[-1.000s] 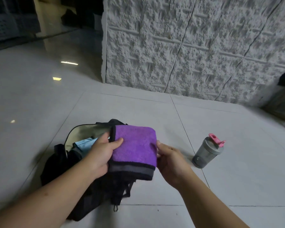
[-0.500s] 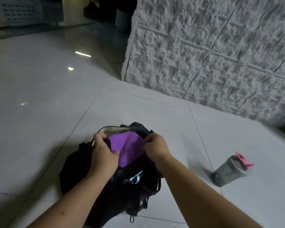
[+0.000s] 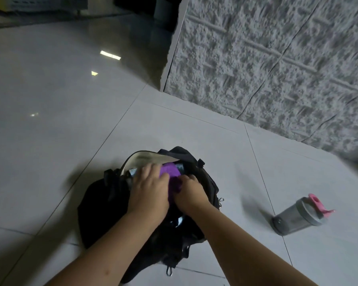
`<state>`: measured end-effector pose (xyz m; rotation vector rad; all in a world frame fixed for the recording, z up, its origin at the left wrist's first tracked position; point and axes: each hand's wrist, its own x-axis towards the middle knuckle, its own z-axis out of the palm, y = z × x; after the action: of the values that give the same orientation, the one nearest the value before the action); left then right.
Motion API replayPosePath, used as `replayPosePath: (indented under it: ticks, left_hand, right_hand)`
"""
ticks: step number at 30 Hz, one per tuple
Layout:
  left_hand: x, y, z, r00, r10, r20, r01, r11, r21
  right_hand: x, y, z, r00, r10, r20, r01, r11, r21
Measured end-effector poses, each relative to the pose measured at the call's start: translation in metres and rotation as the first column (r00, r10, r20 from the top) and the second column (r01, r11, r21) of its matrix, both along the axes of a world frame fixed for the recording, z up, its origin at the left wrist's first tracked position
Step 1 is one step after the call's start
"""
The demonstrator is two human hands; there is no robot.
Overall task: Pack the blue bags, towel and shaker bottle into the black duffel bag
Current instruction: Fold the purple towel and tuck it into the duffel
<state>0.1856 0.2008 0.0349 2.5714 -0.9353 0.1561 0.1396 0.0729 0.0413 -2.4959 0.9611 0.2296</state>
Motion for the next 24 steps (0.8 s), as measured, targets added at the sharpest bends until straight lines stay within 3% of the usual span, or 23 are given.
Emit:
replayPosePath:
  ticks: [2,4,6,12,15,19,24]
  left_hand:
    - [-0.004,-0.007,-0.003,0.987,-0.093,-0.135,0.114,0.981,0.159]
    - [-0.001,-0.007,-0.009,0.967,-0.070,-0.245,0.155,0.925,0.346]
    - [0.002,-0.004,-0.019,0.956,-0.079,-0.281,0.196,0.888,0.416]
    - [0.012,-0.001,-0.024,0.928,-0.208,-0.310,0.328,0.851,0.411]
    - [0.011,-0.003,-0.018,0.901,-0.292,-0.320,0.411,0.807,0.423]
    - [0.003,-0.007,-0.017,0.876,-0.357,-0.325,0.470,0.787,0.399]
    - [-0.023,-0.009,-0.017,0.830,-0.450,-0.329,0.550,0.761,0.345]
  right_hand:
    - [-0.002,0.005,0.002,0.995,0.048,-0.091,-0.049,0.999,-0.014]
    - [-0.004,0.005,0.004,0.971,0.059,-0.230,-0.069,0.997,-0.034]
    - [-0.009,0.002,0.007,0.945,0.034,-0.325,-0.061,0.995,-0.074]
    - [-0.018,-0.003,-0.003,0.881,-0.080,-0.467,0.061,0.997,-0.056]
    - [-0.019,-0.014,-0.027,0.845,0.008,-0.535,-0.024,0.999,-0.024]
    - [-0.048,0.002,0.009,0.784,0.154,-0.602,-0.183,0.983,0.013]
    - [-0.089,0.009,0.007,0.675,0.199,-0.711,-0.215,0.974,0.069]
